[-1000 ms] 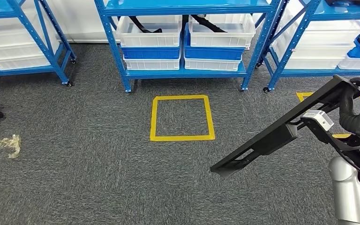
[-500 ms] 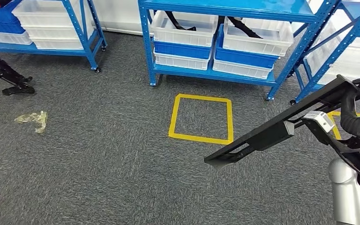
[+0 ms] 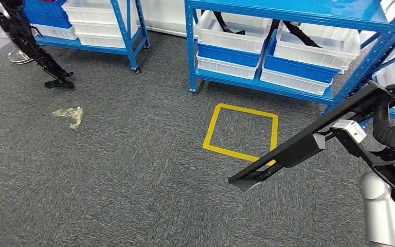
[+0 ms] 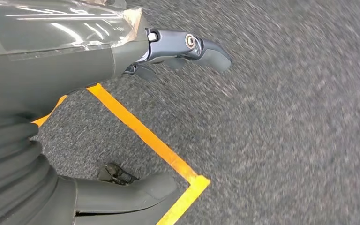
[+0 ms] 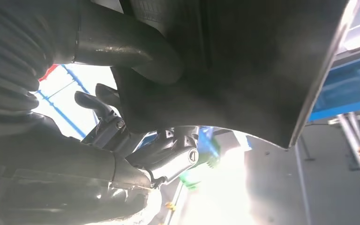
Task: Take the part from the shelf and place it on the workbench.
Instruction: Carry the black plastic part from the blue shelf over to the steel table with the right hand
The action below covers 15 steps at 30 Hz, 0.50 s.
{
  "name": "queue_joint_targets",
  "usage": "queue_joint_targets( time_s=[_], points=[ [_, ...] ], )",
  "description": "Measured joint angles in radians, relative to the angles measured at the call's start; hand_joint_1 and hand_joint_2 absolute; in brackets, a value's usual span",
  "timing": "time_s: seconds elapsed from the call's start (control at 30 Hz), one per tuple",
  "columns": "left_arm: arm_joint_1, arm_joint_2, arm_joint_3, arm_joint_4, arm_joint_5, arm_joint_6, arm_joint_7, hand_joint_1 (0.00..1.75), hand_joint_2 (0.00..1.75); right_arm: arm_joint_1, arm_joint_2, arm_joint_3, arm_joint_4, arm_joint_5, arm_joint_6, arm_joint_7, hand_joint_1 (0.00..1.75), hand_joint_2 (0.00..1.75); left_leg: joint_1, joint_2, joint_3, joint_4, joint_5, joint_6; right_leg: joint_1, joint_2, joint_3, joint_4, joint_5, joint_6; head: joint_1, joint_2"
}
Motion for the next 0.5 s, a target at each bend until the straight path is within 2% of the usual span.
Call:
queue_joint_targets(
  time_s=[0.07, 0.1, 0.13, 0.2, 0.23, 0.27, 0.3, 0.37, 0.4, 0.43, 0.47, 0.5],
  points=[
    [-0.002, 0.005, 0.0, 0.0, -0.001, -0.001, -0.001, 0.0, 1.75, 0.0, -0.006, -0.001, 0.0, -0.023, 0.0, -0.017, 1.75, 1.75, -0.004, 0.039, 0.081, -0.139, 0.051, 0.007, 0.005, -0.022, 0.002, 0.001, -0.002, 0.003, -0.001, 0.0],
    [-0.003, 0.008, 0.0, 0.0, -0.002, -0.002, -0.001, 0.0, 1.75, 0.0, -0.012, -0.003, 0.0, -0.039, 0.0, -0.029, 1.75, 1.75, -0.007, 0.055, 0.107, -0.188, 0.065, 0.012, 0.009, -0.032, 0.002, 0.002, -0.003, 0.006, 0.0, 0.0],
    [-0.004, 0.01, 0.0, 0.0, -0.003, -0.001, -0.002, 0.0, 1.75, 0.0, -0.017, -0.005, 0.001, -0.055, 0.0, -0.043, 1.75, 1.75, -0.011, 0.064, 0.119, -0.216, 0.07, 0.017, 0.014, -0.043, 0.003, 0.001, -0.004, 0.01, 0.001, 0.0],
    [-0.004, 0.013, 0.0, 0.002, -0.004, 0.002, -0.002, 0.0, 1.75, 0.0, -0.027, -0.009, 0.002, -0.09, 0.0, -0.071, 1.75, 1.75, -0.016, 0.045, 0.115, -0.224, 0.073, 0.028, 0.019, -0.064, 0.005, -0.002, -0.004, 0.02, 0.005, 0.0],
    [-0.003, 0.014, 0.0, 0.003, -0.005, 0.004, -0.004, 0.0, 1.75, 0.0, -0.031, -0.012, 0.002, -0.105, 0.0, -0.085, 1.75, 1.75, -0.017, 0.034, 0.116, -0.228, 0.077, 0.034, 0.018, -0.065, 0.005, -0.001, -0.008, 0.024, 0.005, 0.0],
    [-0.003, 0.016, 0.0, 0.006, -0.005, 0.006, -0.005, 0.0, 1.75, 0.002, -0.035, -0.015, 0.003, -0.117, 0.0, -0.097, 1.75, 1.75, -0.015, 0.023, 0.117, -0.233, 0.082, 0.042, 0.016, -0.048, 0.0, 0.012, -0.018, 0.027, 0.005, 0.0],
    [-0.004, 0.019, 0.0, 0.008, -0.005, 0.007, -0.008, 0.0, 1.75, 0.006, -0.039, -0.021, 0.003, -0.127, 0.0, -0.106, 1.75, 1.75, -0.013, 0.012, 0.118, -0.238, 0.087, 0.049, 0.015, -0.021, -0.016, 0.048, -0.037, 0.026, 0.007, 0.0],
    [-0.008, 0.023, 0.0, 0.015, -0.006, 0.009, -0.016, 0.0, 1.75, 0.016, -0.047, -0.036, 0.006, -0.142, 0.0, -0.119, 1.75, 1.75, -0.01, -0.014, 0.115, -0.241, 0.093, 0.058, 0.011, 0.041, -0.078, 0.177, -0.093, 0.019, 0.011, 0.0],
    [-0.008, 0.025, 0.0, 0.02, -0.006, 0.009, -0.019, 0.0, 1.75, 0.023, -0.05, -0.044, 0.008, -0.15, 0.0, -0.124, 1.75, 1.75, -0.01, -0.028, 0.113, -0.241, 0.095, 0.061, 0.01, 0.054, -0.112, 0.245, -0.116, 0.018, 0.012, 0.0],
    [-0.008, 0.026, 0.0, 0.025, -0.006, 0.009, -0.023, 0.0, 1.75, 0.03, -0.052, -0.05, 0.009, -0.158, 0.0, -0.131, 1.75, 1.75, -0.011, -0.042, 0.111, -0.241, 0.096, 0.061, 0.01, 0.059, -0.134, 0.286, -0.125, 0.022, 0.013, 0.0],
    [-0.008, 0.028, 0.0, 0.031, -0.006, 0.009, -0.026, 0.0, 1.75, 0.035, -0.053, -0.054, 0.01, -0.165, 0.0, -0.137, 1.75, 1.75, -0.011, -0.056, 0.11, -0.24, 0.097, 0.061, 0.01, 0.062, -0.137, 0.288, -0.118, 0.03, 0.013, 0.0],
    [-0.008, 0.03, 0.0, 0.036, -0.006, 0.009, -0.029, 0.0, 1.75, 0.039, -0.054, -0.058, 0.011, -0.17, 0.0, -0.142, 1.75, 1.75, -0.01, -0.071, 0.11, -0.239, 0.099, 0.059, 0.008, 0.065, -0.119, 0.247, -0.096, 0.039, 0.013, 0.0]
  ],
)
